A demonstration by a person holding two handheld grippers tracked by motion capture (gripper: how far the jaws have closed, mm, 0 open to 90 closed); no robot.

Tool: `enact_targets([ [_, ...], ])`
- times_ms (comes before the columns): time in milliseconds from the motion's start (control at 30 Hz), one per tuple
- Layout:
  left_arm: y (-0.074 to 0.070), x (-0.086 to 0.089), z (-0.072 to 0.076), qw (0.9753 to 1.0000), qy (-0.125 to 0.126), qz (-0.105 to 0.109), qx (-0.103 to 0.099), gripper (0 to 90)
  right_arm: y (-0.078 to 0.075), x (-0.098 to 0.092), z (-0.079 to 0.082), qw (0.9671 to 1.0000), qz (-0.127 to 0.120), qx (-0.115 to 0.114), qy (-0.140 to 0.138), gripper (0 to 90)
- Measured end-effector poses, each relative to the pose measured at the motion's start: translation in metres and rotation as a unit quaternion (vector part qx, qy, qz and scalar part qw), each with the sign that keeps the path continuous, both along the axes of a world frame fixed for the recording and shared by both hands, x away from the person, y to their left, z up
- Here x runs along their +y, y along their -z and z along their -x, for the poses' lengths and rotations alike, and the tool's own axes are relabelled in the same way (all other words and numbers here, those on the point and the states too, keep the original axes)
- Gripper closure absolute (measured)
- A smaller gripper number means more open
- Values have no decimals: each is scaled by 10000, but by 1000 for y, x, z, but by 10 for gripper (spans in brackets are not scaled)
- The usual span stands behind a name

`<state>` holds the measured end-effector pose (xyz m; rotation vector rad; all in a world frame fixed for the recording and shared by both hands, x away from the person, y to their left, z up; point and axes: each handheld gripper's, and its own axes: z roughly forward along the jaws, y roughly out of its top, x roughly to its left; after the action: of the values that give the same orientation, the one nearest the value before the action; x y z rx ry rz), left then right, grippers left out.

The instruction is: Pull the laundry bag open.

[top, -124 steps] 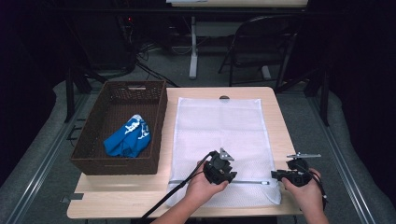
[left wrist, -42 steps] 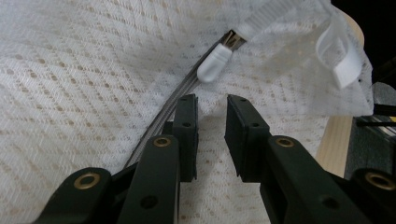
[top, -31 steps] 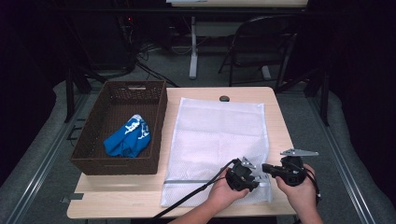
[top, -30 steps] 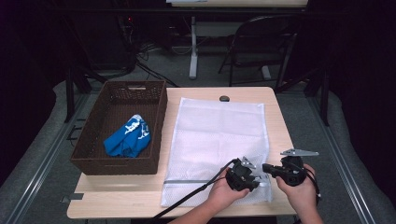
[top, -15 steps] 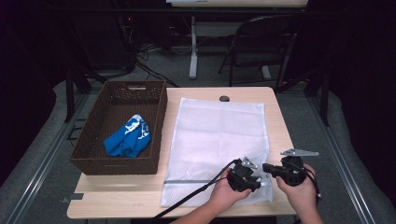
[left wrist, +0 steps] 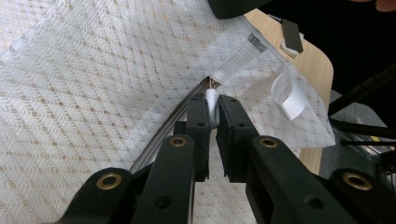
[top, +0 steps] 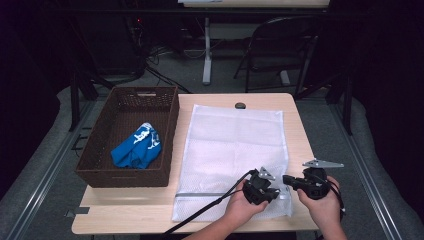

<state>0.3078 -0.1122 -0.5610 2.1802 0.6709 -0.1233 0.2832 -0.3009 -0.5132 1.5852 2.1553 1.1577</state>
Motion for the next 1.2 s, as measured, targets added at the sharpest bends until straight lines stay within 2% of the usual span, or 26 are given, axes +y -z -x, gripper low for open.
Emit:
enact_targets([
  [167,-1,1,0,10000,-17,-15,16,851,1,-2,0,10000,31,36,13,900],
  [233,-1,1,0,9999,20,63,86,856,2,-3,-1,10000,27,64,10,900],
  [433,0,1,-2,10000,7,46,78,864,3,-4,-1,10000,-37,62,-8,894],
  [533,0,0,-2,9999,-3,50,107,864,4,-4,-1,9999,-126,73,-25,840],
  [833,1,1,-2,10000,-2,52,82,864,5,-9,3,9999,-116,113,-24,686],
  [900,1,1,-2,9999,-6,61,85,864,7,-10,4,9998,-126,179,-9,664],
  [1200,1,1,-1,10000,-9,32,64,864,14,-11,6,9995,-59,301,-124,664],
])
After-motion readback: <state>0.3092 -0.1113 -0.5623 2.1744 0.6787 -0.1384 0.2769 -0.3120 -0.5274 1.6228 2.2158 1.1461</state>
